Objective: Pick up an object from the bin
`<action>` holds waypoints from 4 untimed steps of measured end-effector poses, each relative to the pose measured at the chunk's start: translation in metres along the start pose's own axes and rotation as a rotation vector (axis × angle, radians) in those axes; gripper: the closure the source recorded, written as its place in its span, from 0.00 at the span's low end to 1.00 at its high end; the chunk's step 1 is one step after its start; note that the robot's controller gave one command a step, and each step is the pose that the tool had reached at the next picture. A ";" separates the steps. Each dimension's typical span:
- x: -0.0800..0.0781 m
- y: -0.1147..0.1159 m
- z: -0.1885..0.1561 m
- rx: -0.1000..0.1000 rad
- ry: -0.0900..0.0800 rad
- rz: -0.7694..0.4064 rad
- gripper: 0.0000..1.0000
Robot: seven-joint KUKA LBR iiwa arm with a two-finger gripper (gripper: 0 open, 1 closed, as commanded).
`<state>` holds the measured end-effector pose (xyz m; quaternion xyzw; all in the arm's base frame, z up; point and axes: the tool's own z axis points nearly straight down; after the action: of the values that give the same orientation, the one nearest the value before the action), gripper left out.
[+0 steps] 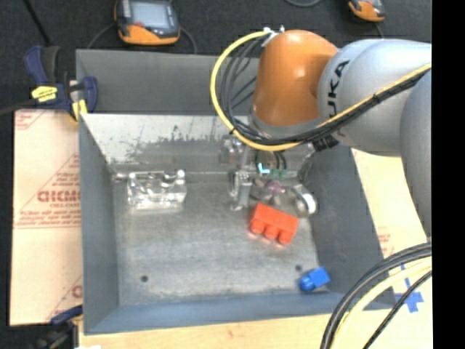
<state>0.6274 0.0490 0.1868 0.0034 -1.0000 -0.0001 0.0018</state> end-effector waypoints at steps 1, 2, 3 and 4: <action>-0.016 0.063 0.058 -0.003 -0.001 0.057 0.00; -0.021 0.092 0.120 -0.001 0.000 0.074 0.00; -0.024 0.091 0.115 -0.003 -0.007 0.077 1.00; 0.012 0.135 0.042 -0.006 -0.009 0.357 1.00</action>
Offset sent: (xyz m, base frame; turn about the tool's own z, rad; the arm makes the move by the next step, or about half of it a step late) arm 0.0155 0.0595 -0.0550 0.0636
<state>0.6146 0.1841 0.1451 -0.1742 -0.9847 -0.0026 -0.0027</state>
